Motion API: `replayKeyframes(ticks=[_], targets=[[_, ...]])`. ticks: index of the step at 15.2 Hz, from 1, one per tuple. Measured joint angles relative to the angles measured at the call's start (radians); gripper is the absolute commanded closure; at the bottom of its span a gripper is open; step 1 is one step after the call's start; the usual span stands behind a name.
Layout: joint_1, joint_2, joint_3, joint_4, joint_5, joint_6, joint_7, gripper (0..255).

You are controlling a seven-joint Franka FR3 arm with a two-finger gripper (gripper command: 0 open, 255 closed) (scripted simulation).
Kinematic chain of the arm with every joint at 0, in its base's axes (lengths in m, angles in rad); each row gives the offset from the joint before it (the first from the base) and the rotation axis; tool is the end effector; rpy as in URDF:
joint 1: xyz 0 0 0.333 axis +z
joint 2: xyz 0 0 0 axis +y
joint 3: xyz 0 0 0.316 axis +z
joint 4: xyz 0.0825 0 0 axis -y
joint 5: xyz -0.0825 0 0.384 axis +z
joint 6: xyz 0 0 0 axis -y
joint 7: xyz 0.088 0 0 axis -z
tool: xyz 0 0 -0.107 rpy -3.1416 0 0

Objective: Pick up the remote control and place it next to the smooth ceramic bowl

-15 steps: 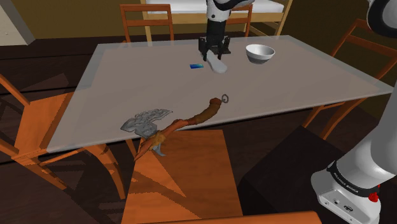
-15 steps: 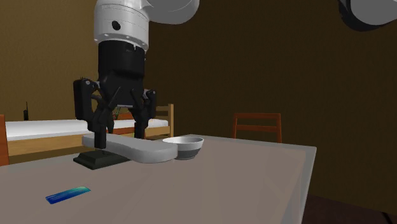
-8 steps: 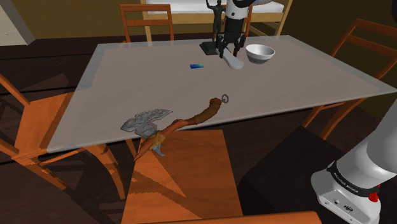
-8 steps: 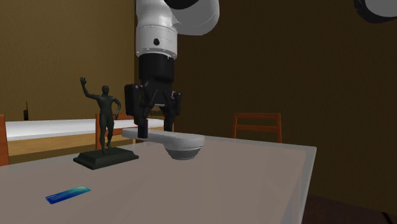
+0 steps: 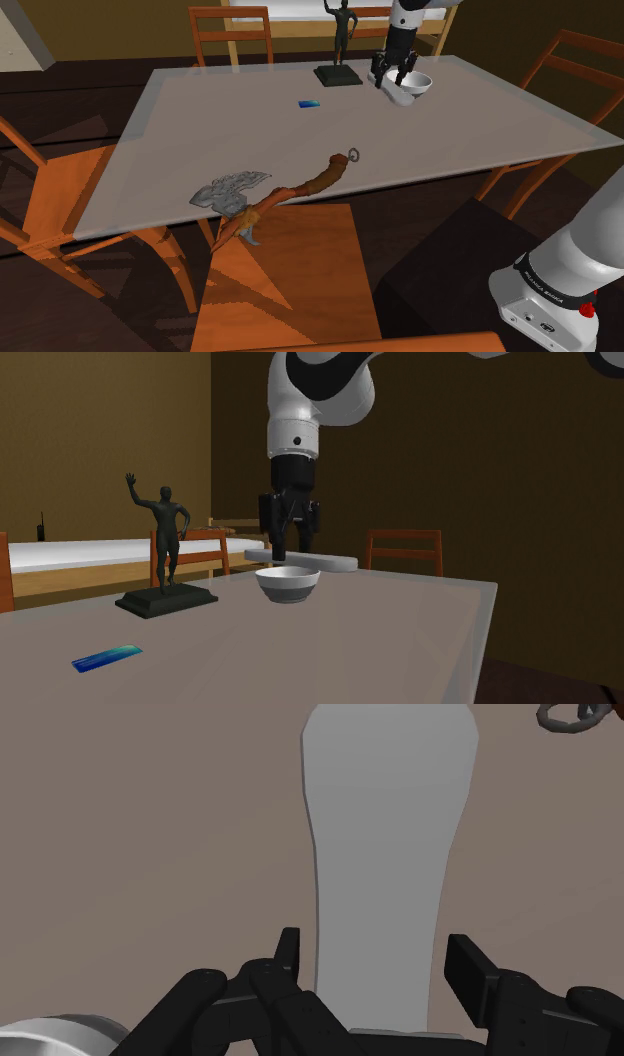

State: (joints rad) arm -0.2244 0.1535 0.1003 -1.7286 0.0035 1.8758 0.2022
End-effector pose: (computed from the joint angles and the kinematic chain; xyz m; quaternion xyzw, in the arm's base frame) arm 0.6028 -0.0780 0.4865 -0.9865 0.1635 0.0031 0.0092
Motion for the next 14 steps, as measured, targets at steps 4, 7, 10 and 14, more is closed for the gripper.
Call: replayKeyframes(ticks=[4,7,10,14], targets=[[-0.052,-0.034,-0.038,-0.036,0.008,0.001,-0.091,255],[-0.090,-0.043,-0.068,-0.045,0.011,0.001,-0.160,255],[-0.128,-0.036,-0.098,-0.037,0.014,-0.002,-0.230,255],[-0.178,-0.026,-0.137,-0.029,0.018,-0.001,-0.320,255]])
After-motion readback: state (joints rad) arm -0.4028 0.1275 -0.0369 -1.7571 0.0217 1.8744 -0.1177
